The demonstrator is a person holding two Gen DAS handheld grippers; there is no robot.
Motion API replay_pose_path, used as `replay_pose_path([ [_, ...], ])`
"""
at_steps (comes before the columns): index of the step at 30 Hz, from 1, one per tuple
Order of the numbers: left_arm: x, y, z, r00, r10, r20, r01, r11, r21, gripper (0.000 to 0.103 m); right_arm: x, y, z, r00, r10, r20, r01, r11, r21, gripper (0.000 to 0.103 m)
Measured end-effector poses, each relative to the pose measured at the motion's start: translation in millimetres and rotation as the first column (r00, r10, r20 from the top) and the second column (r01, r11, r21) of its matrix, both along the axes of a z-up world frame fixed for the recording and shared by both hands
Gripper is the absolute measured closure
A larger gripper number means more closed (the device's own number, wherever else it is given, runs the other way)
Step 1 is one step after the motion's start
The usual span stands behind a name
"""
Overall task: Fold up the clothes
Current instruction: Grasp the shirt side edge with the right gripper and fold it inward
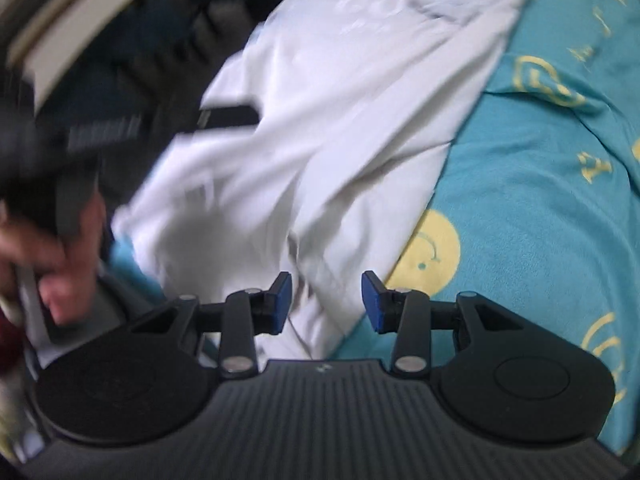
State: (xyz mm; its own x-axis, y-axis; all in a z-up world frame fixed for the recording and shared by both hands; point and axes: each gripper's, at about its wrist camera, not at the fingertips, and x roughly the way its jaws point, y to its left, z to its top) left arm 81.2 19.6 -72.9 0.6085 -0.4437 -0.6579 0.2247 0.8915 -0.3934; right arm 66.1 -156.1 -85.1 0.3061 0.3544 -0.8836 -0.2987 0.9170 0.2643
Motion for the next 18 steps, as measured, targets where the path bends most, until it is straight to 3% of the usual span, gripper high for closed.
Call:
replay_pose_path([
  [3, 5, 5, -5, 1.000, 0.005, -0.017, -0.005, 1.000, -0.029, 0.043, -4, 19, -5, 0.997, 0.066, 0.032, -0.062, 0.994, -0.089, 0.062],
  [6, 9, 9, -9, 1.000, 0.000, -0.031, -0.002, 0.998, -0.057, 0.043, -5, 35, 0, 0.979, 0.147, 0.143, -0.117, 0.973, -0.200, 0.070],
  [8, 11, 10, -11, 0.999, -0.002, -0.040, 0.000, 0.998, -0.067, 0.043, -6, 44, 2, 0.960, 0.204, 0.193, -0.145, 0.948, -0.282, 0.094],
  [10, 12, 11, -13, 0.999, -0.005, -0.046, 0.002, 0.998, -0.068, 0.043, -5, 47, 6, 0.937, 0.281, 0.206, -0.199, 0.917, -0.345, 0.100],
  [14, 11, 9, -12, 0.999, -0.017, -0.041, 0.014, 0.997, -0.071, 0.043, -11, 43, 16, 0.910, 0.385, 0.152, -0.282, 0.845, -0.455, 0.100],
  [18, 11, 6, -12, 0.999, -0.022, -0.044, 0.019, 0.998, -0.066, 0.043, -28, 34, 23, 0.886, 0.464, 0.028, -0.383, 0.764, -0.519, 0.100],
])
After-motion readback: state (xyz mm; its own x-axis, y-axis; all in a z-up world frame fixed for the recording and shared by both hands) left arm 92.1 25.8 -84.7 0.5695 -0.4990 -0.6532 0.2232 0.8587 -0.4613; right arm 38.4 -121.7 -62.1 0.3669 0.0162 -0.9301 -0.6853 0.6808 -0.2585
